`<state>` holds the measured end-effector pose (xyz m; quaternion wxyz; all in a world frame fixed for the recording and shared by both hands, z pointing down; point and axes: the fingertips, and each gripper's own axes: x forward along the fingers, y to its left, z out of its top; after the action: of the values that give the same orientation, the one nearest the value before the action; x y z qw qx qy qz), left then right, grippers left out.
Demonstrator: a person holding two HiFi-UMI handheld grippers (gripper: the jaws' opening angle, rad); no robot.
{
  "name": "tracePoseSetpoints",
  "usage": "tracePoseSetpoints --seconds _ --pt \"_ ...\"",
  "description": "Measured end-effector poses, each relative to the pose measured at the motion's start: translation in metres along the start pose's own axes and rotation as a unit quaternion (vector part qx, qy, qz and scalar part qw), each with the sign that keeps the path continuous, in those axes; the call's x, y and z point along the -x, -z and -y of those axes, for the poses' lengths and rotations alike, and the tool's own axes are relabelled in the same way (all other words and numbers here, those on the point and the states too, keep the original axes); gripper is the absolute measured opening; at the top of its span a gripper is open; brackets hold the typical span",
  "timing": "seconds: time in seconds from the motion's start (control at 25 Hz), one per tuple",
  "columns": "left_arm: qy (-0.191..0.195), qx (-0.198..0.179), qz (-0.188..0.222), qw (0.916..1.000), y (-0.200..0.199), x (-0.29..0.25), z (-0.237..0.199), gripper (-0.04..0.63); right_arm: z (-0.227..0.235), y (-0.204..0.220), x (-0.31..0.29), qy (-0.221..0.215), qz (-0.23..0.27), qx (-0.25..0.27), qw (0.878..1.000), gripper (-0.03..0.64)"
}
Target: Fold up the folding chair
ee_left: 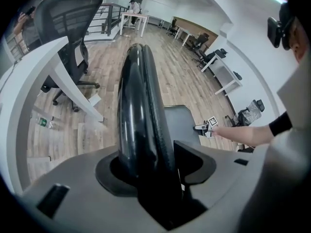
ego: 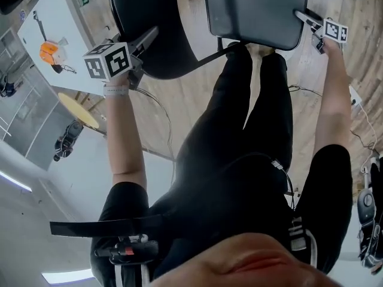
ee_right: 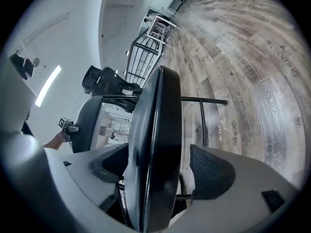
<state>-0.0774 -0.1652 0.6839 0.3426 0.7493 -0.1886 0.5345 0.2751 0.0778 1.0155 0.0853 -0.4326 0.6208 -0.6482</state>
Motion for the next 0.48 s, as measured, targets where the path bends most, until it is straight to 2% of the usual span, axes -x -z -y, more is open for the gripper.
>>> tracePoseSetpoints --seconds 0.12,0.28,0.36,0.48 --pt "0.012 -0.001 -0.010 0.9999 0.000 -0.001 0.001 0.169 0.001 0.004 -0.008 -0.016 -0.008 -0.002 1.000 0.369" --pt "0.021 0.004 -0.008 0.9997 -0.001 -0.001 0.004 0.142 -0.003 0.005 -0.020 -0.050 -0.004 -0.033 0.998 0.360" --pt "0.027 0.008 -0.011 0.9995 0.000 -0.001 0.005 0.129 -0.003 0.007 -0.023 -0.068 0.006 -0.057 0.996 0.315" --pt "0.029 0.019 -0.020 0.9992 0.000 0.001 0.006 0.108 -0.001 0.008 -0.021 -0.078 0.011 -0.064 0.995 0.301"
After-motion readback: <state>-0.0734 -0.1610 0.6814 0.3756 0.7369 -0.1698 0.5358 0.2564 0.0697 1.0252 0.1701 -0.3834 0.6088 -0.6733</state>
